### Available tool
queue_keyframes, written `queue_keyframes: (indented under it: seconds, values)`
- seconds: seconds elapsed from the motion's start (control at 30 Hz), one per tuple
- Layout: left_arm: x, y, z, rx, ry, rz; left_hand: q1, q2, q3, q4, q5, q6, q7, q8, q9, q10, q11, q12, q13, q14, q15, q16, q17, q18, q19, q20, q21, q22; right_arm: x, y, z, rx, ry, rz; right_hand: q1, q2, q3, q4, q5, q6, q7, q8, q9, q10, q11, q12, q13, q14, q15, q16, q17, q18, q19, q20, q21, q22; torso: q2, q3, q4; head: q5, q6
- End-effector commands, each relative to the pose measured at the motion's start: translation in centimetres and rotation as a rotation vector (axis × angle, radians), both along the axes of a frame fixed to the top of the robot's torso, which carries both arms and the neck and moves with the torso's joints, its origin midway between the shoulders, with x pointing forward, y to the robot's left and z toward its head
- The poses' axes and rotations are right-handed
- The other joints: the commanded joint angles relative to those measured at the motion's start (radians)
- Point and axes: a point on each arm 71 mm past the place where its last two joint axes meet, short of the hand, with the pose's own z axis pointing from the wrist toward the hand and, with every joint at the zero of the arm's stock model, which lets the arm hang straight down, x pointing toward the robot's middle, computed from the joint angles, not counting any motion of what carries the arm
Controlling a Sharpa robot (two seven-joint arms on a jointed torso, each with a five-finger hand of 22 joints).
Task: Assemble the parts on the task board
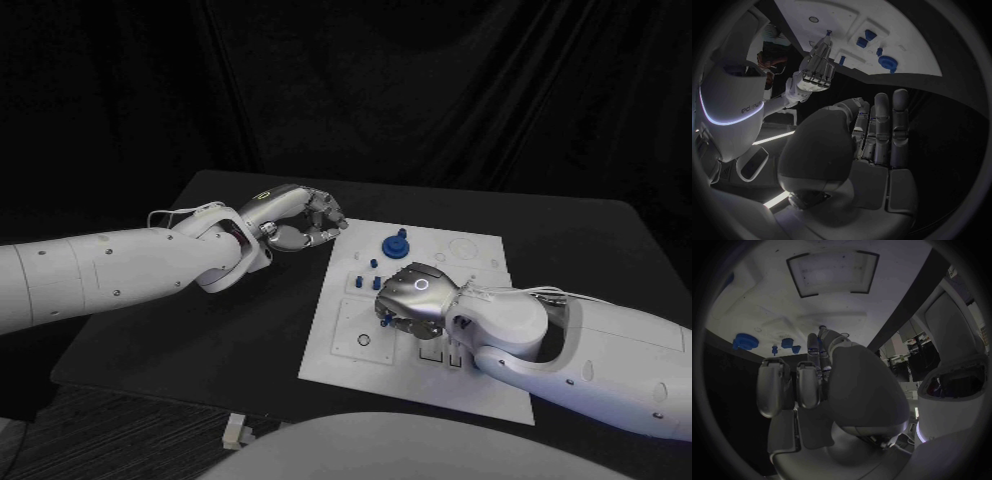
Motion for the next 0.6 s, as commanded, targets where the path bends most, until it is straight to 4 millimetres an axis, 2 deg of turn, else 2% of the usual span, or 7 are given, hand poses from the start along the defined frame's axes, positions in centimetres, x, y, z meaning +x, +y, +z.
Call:
queue_keyframes:
  seconds: [0.03, 0.6]
  values:
    - [-0.06, -0.18, -0.04, -0.005, 0.003, -0.010, 0.007, 0.000, -0.002, -0.003, -0.001, 0.002, 0.000, 0.002, 0.002, 0.007, -0.001, -0.003, -0.001, 0.002, 0.006, -0.006, -0.001, 0.004, -0.007, -0.001, 0.002, 0.042, -0.04, 0.01, 0.03, -0.003, -0.026, -0.006, -0.012, -0.001, -0.002, -0.006, 0.004, 0.003, -0.005, 0.003, 0.001, 0.005, 0.001, 0.000, 0.001, 0.040, -0.002, -0.002, -0.001, -0.004, 0.014, 0.004, -0.001, 0.207, 0.000, 0.0000, -0.0001, 0.000, 0.000]
    - [-0.07, -0.20, -0.10, -0.004, 0.005, -0.010, 0.007, 0.000, -0.002, -0.003, -0.001, 0.002, 0.000, 0.002, 0.002, 0.007, -0.001, -0.003, -0.001, 0.002, 0.006, -0.006, -0.001, 0.004, -0.007, -0.001, 0.002, 0.042, 0.08, 0.33, -0.03, 0.011, -0.032, 0.004, -0.012, -0.001, -0.002, -0.008, 0.005, 0.002, -0.005, 0.002, 0.000, 0.007, -0.001, 0.000, 0.002, 0.040, -0.003, -0.002, 0.000, -0.003, 0.014, 0.003, -0.002, 0.206, 0.000, -0.0001, 0.0003, 0.001, 0.000]
